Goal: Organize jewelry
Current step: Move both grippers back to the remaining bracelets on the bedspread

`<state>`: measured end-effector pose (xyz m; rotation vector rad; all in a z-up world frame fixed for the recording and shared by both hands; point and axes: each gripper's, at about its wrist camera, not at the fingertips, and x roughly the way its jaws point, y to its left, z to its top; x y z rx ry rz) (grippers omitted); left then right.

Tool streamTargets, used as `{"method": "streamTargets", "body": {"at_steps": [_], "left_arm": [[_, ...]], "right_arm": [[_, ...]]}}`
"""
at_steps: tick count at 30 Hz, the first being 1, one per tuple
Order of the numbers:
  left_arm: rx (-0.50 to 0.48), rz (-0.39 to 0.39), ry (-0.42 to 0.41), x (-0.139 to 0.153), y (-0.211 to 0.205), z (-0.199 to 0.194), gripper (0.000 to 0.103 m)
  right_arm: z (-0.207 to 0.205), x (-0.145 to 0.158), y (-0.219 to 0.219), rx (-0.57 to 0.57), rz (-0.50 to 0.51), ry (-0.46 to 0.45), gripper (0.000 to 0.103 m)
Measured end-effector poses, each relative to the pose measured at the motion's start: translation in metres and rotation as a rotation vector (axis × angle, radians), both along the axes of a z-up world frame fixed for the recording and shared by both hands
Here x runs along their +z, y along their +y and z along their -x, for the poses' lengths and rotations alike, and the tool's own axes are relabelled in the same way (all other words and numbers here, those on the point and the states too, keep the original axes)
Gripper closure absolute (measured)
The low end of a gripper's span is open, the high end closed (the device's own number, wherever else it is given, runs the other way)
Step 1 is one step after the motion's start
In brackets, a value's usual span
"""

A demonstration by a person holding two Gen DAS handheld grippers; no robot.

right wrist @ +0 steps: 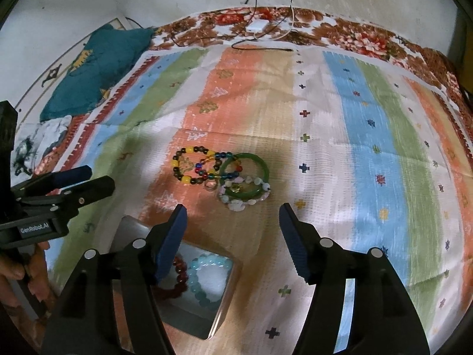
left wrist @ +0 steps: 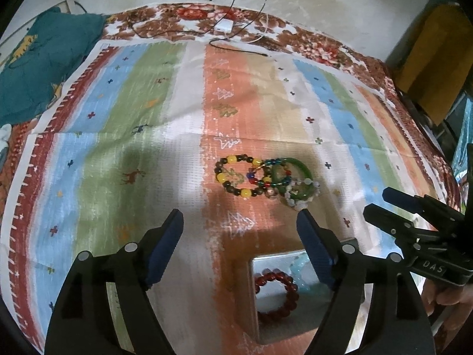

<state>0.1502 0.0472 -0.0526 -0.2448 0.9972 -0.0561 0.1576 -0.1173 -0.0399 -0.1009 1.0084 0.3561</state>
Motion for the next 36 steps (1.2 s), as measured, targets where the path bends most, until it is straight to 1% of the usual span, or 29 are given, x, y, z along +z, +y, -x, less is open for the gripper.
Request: {"method": "streamTargets", "body": {"at_steps": [4, 8, 18, 25, 36], "left_arm": [[0.011, 0.022, 0.025, -0.008, 0.004, -0.010, 0.024], [0.007, 0.008, 0.034, -0.014, 0.001, -0.020, 0.024], [0.005, -0.007, 0.074, -0.033, 0.004, -0.042, 0.024], [0.012, 0.007, 0.093, -0.043, 0.009, -0.053, 0.024], [-0.008, -0.025, 0.128, -0.061, 0.006, -0.070, 0.024]], "right_arm": [[-0.011, -0.007, -0.005, -0.019, -0.001, 0.018, 0.035], [-0.019, -0.013, -0.008, -0.036, 0.000, 0.038, 0.035], [-0.036, -0.027, -0.003, -0.021, 0.021, 0.069, 0.035], [-0.049, -0.042, -0.003, -0.030, 0.026, 0.109, 0.035], [-0.069, -0.057, -0.001, -0.037, 0.050, 0.132, 0.035]]}}
